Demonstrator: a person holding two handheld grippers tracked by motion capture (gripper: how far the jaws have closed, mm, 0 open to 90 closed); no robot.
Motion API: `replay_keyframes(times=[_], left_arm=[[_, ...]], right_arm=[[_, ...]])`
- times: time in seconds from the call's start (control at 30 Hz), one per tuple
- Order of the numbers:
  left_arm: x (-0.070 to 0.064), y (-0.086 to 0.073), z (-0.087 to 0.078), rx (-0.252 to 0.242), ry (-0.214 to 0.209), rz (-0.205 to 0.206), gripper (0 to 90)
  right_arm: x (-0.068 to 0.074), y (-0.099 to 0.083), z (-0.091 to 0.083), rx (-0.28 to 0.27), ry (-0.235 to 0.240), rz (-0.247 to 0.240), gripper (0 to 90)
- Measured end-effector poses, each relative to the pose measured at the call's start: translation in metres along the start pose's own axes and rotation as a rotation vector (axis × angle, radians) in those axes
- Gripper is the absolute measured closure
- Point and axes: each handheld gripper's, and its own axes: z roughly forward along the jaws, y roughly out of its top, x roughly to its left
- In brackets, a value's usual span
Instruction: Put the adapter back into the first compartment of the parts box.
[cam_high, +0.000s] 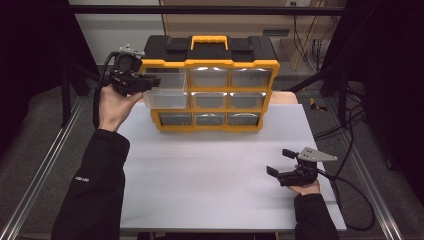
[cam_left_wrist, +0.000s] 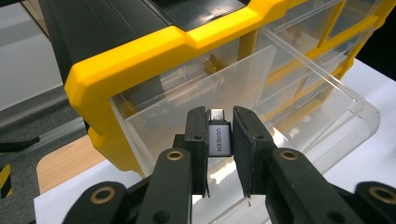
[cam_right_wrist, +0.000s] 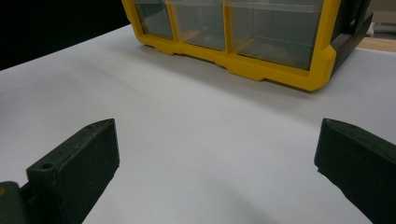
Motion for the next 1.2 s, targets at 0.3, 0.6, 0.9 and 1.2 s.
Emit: replay_keyframes(times=[0.3, 0.6, 0.9, 1.2], left_arm=[[0.000, -0.001, 0.006, 0.017, 0.002, -0.006, 74.9], [-0.001, 0.000, -0.004, -0.024, 0.031, -0.010, 57.3], [-0.003, 0.000, -0.025, -0.146, 0.003, -0.039, 34.0], [-0.010, -0.002, -0.037, -0.181, 0.002, -0.029, 15.2]], right_arm=[[0.000, 0.000, 0.000, 0.000, 0.001, 0.001, 0.4], [0.000, 0.000, 0.000, -0.001, 0.001, 0.001, 0.4], [0.000, 0.000, 0.000, -0.003, 0.000, 0.001, 0.4], [0.000, 0.000, 0.000, -0.004, 0.001, 0.002, 0.5]])
